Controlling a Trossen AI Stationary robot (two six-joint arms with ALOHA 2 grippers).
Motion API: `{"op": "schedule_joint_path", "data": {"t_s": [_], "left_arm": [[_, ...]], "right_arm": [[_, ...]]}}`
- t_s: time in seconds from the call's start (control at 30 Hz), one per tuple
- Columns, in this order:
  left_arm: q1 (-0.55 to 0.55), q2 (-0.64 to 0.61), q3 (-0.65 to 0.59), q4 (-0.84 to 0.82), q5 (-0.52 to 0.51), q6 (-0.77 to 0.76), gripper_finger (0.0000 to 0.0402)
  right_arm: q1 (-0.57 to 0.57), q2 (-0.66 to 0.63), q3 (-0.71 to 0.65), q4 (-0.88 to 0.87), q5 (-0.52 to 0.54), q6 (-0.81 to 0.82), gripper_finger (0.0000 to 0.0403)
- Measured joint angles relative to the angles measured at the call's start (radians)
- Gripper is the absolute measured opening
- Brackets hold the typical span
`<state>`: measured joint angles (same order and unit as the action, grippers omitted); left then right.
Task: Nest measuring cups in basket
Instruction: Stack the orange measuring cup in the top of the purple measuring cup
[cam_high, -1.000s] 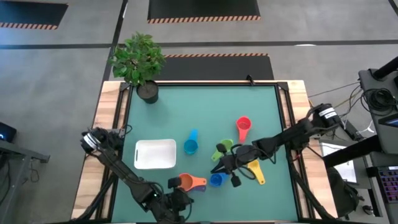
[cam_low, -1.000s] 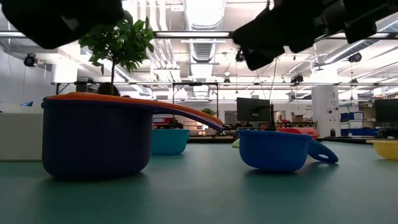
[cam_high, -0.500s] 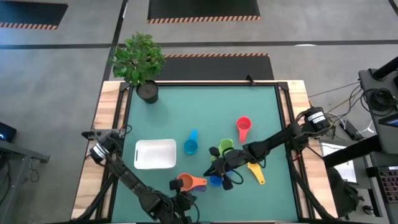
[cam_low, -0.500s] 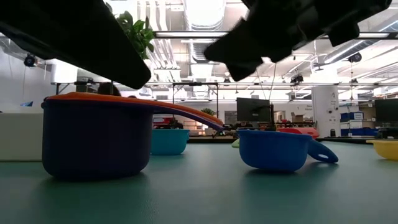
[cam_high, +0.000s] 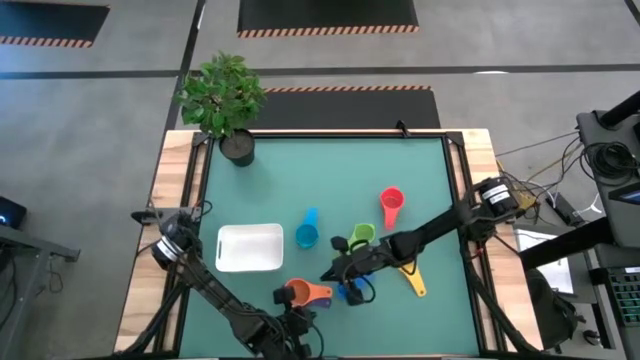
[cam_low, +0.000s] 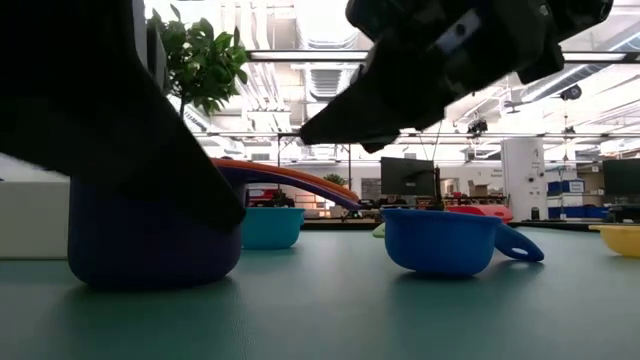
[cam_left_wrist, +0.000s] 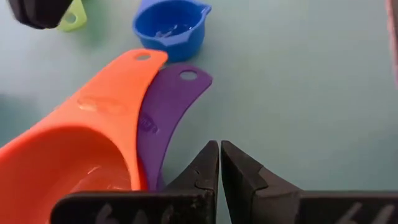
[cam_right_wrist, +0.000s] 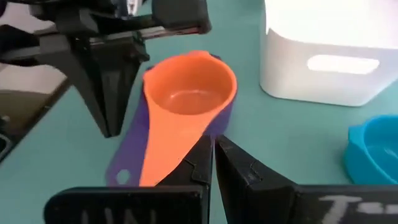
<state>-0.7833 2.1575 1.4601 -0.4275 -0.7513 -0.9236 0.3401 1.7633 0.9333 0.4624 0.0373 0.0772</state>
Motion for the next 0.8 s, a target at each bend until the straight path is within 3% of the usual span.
{"op": "schedule_joint_path", "data": {"t_s": [0.13,0.8], "left_arm": [[0.005,0.003,0.0,-0.002,-0.002,-0.01,0.0],[0.029,0.003,-0.007,-0.009,-0.05,-0.033,0.0]], "right_arm": [[0.0,0.017,0.009,-0.015,0.044,0.0,0.0009],[0.015,0.071,0.008,-0.015,0.034,0.009,0.0009]]}}
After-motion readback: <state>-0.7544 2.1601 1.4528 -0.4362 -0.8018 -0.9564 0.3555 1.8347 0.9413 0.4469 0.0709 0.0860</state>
